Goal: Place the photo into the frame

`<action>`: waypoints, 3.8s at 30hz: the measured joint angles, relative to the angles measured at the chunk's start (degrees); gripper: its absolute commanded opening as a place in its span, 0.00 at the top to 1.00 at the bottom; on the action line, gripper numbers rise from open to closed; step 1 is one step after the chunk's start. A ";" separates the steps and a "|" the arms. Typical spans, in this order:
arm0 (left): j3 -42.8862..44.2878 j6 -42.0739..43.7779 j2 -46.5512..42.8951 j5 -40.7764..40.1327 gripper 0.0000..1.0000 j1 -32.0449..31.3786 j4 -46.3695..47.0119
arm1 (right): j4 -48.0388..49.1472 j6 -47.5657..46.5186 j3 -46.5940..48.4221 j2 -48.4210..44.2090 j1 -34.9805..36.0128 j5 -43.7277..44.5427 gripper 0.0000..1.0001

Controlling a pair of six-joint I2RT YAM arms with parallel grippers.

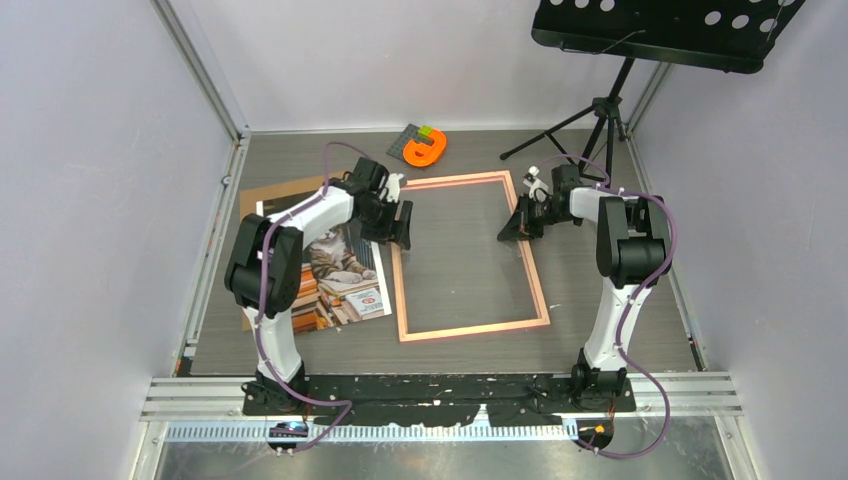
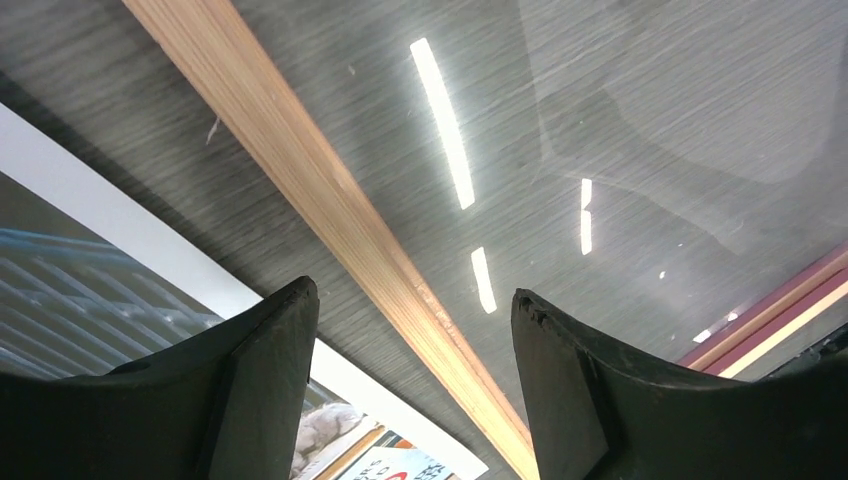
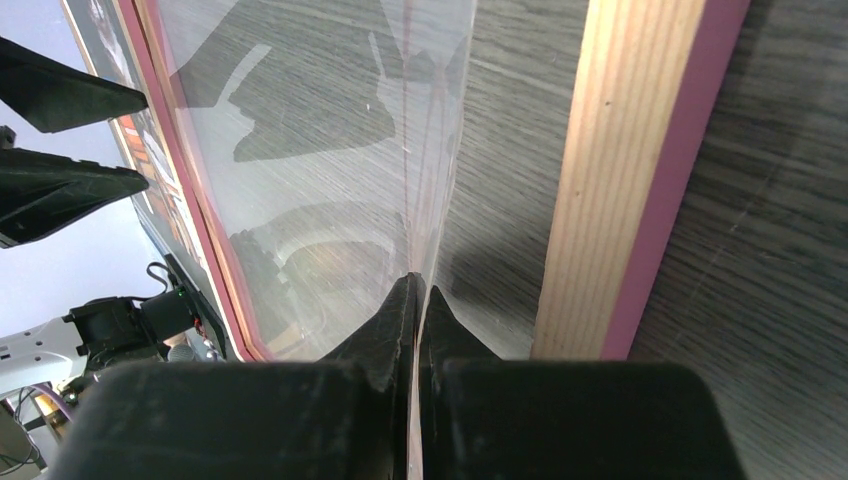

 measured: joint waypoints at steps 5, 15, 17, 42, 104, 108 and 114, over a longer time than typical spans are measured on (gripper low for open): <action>3.26 -0.15 0.02 0.33 0.30 -1.14 -0.17 | 0.00 0.02 0.00 0.00 0.00 0.00 0.94; 13.73 -1.42 5.42 0.72 0.31 -8.46 -0.24 | 0.00 0.04 0.00 0.00 0.02 0.02 0.94; 15.76 -2.19 7.50 0.96 0.31 -10.14 -0.22 | 0.00 0.04 0.00 0.00 0.02 0.02 0.94; 21.07 -7.96 16.48 3.50 0.32 -16.44 2.32 | 0.00 0.07 0.02 0.00 0.07 0.20 0.94; 22.47 -14.47 20.39 8.11 0.35 -18.18 10.54 | -2.78 -1.31 1.09 -1.42 1.11 2.82 0.54; 21.31 -14.71 19.69 7.80 0.35 -18.18 10.88 | -3.34 -1.73 1.09 -2.10 1.29 3.93 0.52; 20.61 -15.56 19.37 7.34 0.35 -18.25 11.39 | -4.46 -3.15 1.09 -3.30 1.62 6.82 0.50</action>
